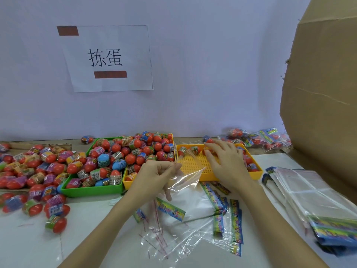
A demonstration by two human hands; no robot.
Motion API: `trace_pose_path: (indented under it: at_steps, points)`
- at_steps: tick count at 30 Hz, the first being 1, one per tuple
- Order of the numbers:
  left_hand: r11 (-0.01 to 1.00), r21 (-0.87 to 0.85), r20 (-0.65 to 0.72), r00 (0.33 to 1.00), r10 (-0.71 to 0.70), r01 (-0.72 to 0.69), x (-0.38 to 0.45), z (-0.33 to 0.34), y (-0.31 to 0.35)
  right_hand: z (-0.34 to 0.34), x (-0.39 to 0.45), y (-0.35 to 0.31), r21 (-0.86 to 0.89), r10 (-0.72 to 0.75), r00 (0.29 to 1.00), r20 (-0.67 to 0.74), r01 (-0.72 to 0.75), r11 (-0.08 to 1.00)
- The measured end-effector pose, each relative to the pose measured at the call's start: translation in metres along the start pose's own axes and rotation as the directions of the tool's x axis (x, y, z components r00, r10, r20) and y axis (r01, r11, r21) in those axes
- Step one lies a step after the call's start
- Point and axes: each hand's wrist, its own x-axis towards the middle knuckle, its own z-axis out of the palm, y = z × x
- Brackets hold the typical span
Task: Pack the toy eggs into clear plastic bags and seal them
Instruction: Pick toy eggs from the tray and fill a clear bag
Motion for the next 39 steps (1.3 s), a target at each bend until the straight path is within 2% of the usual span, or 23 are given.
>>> trace_pose_path:
  at_steps: [4,9,13,15,18,23,25,27,30,32,35,37,38,39]
  points:
    - [1.0,-0.008,0.014,1.0,-0.001,0.001,-0.001,-0.001,-0.001,0.003,0.002,0.002,-0.047,-0.054,0.975,0.215,0.065,0.997]
    - [1.0,0.001,0.028,1.0,0.011,-0.011,-0.001,-0.001,-0.002,0.003,0.001,0.003,-0.002,-0.016,0.998,0.062,0.016,1.0]
    - [1.0,0.014,0.036,0.999,0.022,-0.022,-0.001,-0.001,-0.003,0.002,0.0,0.001,0.012,0.029,1.0,0.001,-0.029,0.999]
    - [1.0,0.018,0.04,0.999,0.02,-0.02,-0.001,-0.001,-0.004,0.0,0.002,0.0,0.025,0.0,0.999,0.046,-0.001,1.0]
    - [1.0,0.024,0.044,0.999,0.011,-0.012,-0.001,0.0,-0.005,0.001,0.005,0.0,-0.059,-0.011,0.977,0.213,0.024,0.998]
    - [1.0,0.027,0.055,0.998,0.013,-0.014,-0.001,0.0,-0.005,0.003,0.004,-0.001,-0.113,0.054,0.986,0.157,-0.036,0.993]
    - [0.999,0.031,0.06,0.998,0.009,-0.011,-0.001,0.0,-0.005,0.003,0.004,0.0,-0.058,0.089,0.984,0.156,-0.081,0.995]
    - [0.999,0.031,0.062,0.998,0.01,-0.011,-0.001,0.001,-0.005,0.002,0.005,0.001,0.091,0.097,0.986,0.138,-0.11,0.99]
    - [0.999,0.023,0.059,0.998,0.023,-0.024,-0.001,0.002,-0.005,-0.004,0.003,-0.002,0.238,0.082,0.997,0.006,-0.081,0.968]
    - [0.999,0.017,0.053,0.998,0.028,-0.029,-0.001,0.001,-0.005,-0.012,0.0,-0.008,0.462,0.141,0.986,-0.09,-0.084,0.883]
    - [0.999,0.01,0.045,0.999,0.031,-0.032,-0.001,0.001,-0.004,-0.025,-0.004,-0.025,0.789,0.207,0.975,-0.086,-0.06,0.611]
    - [0.999,0.011,0.038,0.999,0.033,-0.034,-0.001,0.002,-0.004,-0.03,-0.008,-0.039,0.903,0.187,0.98,-0.064,-0.023,0.43]
    - [0.999,0.017,0.032,0.999,0.036,-0.036,-0.001,0.002,-0.005,-0.031,-0.011,-0.046,0.928,0.16,0.985,-0.064,0.0,0.373]
    - [0.999,0.023,0.026,0.999,0.039,-0.04,0.0,0.002,-0.005,-0.032,-0.013,-0.051,0.933,0.126,0.989,-0.078,0.028,0.36]
